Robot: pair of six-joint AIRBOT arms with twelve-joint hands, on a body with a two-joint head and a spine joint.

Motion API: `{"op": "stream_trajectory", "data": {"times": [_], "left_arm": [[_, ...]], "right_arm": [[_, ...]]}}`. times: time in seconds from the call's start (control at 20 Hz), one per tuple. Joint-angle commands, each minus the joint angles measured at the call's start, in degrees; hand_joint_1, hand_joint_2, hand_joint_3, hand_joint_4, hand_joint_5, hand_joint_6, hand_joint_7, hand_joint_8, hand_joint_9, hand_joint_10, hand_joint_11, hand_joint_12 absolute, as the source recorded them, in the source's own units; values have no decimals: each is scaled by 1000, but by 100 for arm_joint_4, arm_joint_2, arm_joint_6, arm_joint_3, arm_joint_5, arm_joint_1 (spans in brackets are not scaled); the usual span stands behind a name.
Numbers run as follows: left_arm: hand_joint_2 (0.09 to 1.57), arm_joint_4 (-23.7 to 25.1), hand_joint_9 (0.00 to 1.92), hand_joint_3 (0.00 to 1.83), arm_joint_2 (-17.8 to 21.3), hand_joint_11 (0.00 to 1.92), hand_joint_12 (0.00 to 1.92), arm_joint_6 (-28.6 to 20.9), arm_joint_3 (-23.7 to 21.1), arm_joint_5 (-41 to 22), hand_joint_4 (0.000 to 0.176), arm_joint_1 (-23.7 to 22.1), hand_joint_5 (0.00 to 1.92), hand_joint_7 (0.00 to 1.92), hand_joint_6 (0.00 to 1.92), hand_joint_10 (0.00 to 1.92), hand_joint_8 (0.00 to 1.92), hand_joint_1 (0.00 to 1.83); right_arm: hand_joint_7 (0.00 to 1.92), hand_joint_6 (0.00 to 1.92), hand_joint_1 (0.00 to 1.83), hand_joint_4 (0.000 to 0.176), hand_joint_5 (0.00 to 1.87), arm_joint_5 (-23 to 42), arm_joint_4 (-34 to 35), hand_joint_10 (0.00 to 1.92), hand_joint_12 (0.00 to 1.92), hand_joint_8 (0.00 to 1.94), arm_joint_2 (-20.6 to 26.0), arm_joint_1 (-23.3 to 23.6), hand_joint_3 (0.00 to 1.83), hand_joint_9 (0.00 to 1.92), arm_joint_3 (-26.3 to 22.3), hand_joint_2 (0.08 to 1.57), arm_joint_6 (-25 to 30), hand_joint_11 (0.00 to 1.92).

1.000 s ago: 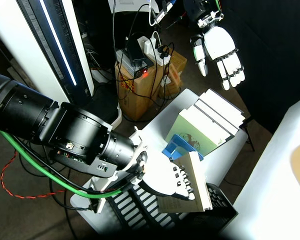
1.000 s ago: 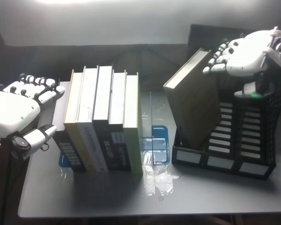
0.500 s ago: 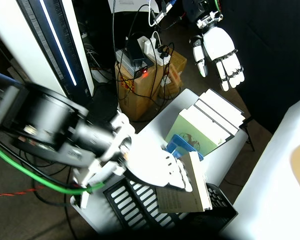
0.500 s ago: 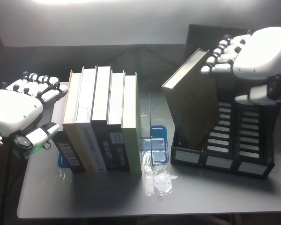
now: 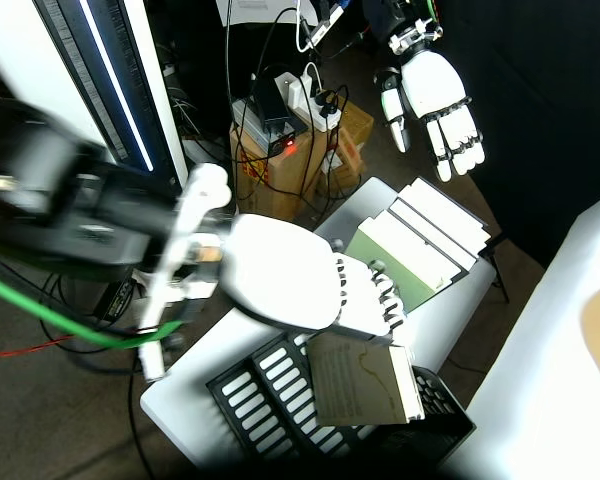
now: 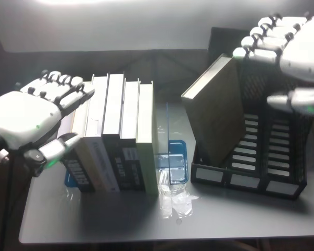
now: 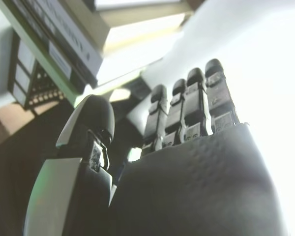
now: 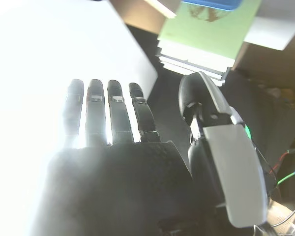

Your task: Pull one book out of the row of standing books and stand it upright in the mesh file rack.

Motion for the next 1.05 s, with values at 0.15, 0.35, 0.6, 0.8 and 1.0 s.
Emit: {"op": "stream_trajectory", "data": {"times": [0.15,0.35,0.6,0.8,1.0], "left_arm": [[1548,508,0,0,170,0,0,-7,-122,-800,21,-270,46,0,8,0,0,261],[1534,784,0,0,103,0,0,-23,-92,-655,43,-483,0,0,0,0,0,63],[1511,870,0,0,-4,0,0,-31,-33,-595,40,-569,0,0,0,0,0,54],[1509,870,0,0,-82,0,0,-85,2,-607,23,-572,0,0,0,0,0,88],[1498,890,0,0,-166,0,0,-84,40,-586,9,-605,0,0,0,0,0,128]], "right_arm": [[0,0,187,0,0,-1227,-197,0,0,0,390,-365,0,0,-454,1380,19,0],[0,0,153,0,0,-1542,-197,0,0,0,578,-672,0,0,-678,1378,70,0],[0,0,238,0,0,-1664,-197,0,0,0,608,-813,0,0,-684,1377,250,0],[0,0,287,0,0,-1654,-197,0,0,0,608,-840,0,0,-686,1369,251,0],[0,0,242,0,0,-1661,-174,0,38,0,616,-937,9,0,-690,1349,278,0]]}}
